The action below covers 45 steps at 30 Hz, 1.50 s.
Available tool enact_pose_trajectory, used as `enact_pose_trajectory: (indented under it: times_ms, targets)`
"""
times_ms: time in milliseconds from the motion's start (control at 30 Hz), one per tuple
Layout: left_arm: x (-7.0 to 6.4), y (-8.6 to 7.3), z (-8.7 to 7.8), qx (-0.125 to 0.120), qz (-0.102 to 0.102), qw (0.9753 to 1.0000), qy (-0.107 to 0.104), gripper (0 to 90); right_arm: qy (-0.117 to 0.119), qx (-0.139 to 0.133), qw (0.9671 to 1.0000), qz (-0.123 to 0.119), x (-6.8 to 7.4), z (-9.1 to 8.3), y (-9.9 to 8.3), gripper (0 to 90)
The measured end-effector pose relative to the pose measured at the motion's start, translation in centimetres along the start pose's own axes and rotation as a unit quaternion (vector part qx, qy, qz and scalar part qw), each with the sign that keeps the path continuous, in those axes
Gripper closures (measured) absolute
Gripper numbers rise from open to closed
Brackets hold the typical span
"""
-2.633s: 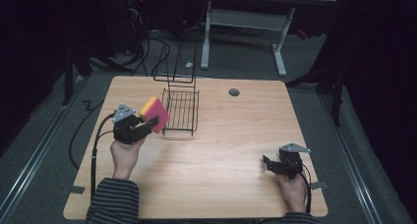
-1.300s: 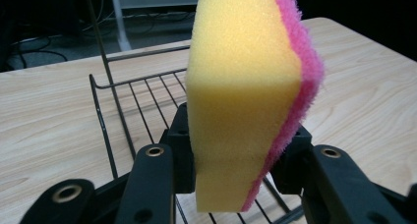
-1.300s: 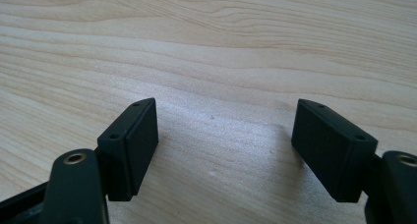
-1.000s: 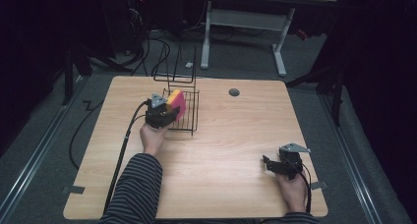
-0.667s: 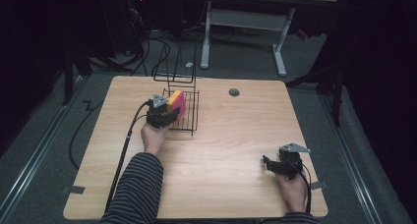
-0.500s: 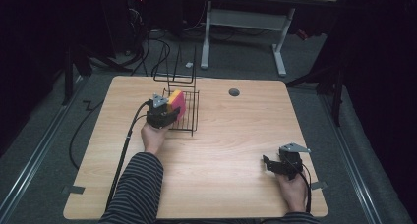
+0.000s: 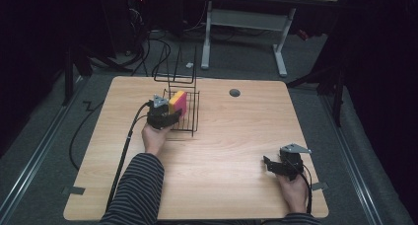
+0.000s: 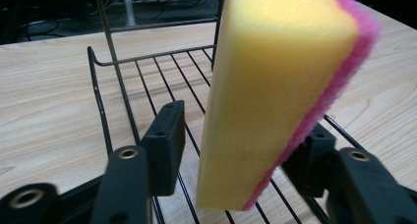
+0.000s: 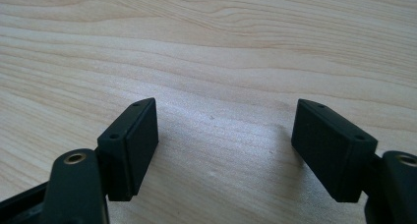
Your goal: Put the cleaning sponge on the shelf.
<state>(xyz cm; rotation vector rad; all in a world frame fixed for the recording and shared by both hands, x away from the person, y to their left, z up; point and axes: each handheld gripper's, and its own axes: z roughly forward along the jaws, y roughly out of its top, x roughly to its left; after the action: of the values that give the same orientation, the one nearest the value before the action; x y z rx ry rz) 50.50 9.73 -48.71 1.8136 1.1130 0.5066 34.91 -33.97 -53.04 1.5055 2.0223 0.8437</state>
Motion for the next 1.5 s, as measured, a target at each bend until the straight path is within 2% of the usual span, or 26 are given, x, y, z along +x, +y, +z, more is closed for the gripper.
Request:
enact_pose_trajectory:
  times_ms: [400, 533, 800, 1067, 1200, 1300, 1500]
  targets:
    - [0.1, 0.0, -0.3, 0.012, -0.015, 0.9997, -0.016, 28.2, 0.000, 0.000, 1.0000, 0.000, 0.0, 0.0, 0.0, 26.0]
    - [0.0, -0.1, -0.9, 0.020, -0.007, 0.9995, -0.023, 23.8, 0.000, 0.000, 1.0000, 0.000, 0.0, 0.0, 0.0, 26.0]
    - [0.6, -0.5, -2.5, 0.016, -0.011, 0.9994, -0.027, 15.4, 0.000, 0.000, 1.0000, 0.000, 0.0, 0.0, 0.0, 26.0]
    - [0.8, -1.2, -4.2, 0.004, -0.008, 0.9993, -0.035, 15.3, 0.000, 0.000, 1.0000, 0.000, 0.0, 0.0, 0.0, 26.0]
    - [1.1, -1.4, -5.2, -0.007, -0.016, 0.9990, -0.040, 15.7, 0.000, 0.000, 1.0000, 0.000, 0.0, 0.0, 0.0, 26.0]
    - [1.2, -1.5, -6.0, -0.014, -0.015, 0.9989, -0.042, 16.0, 0.000, 0.000, 1.0000, 0.000, 0.0, 0.0, 0.0, 26.0]
    - [1.1, -1.5, -6.8, -0.004, -0.004, 0.9989, -0.047, 16.0, -0.001, 0.000, 1.0000, 0.000, 0.0, 0.0, 0.0, 26.0]
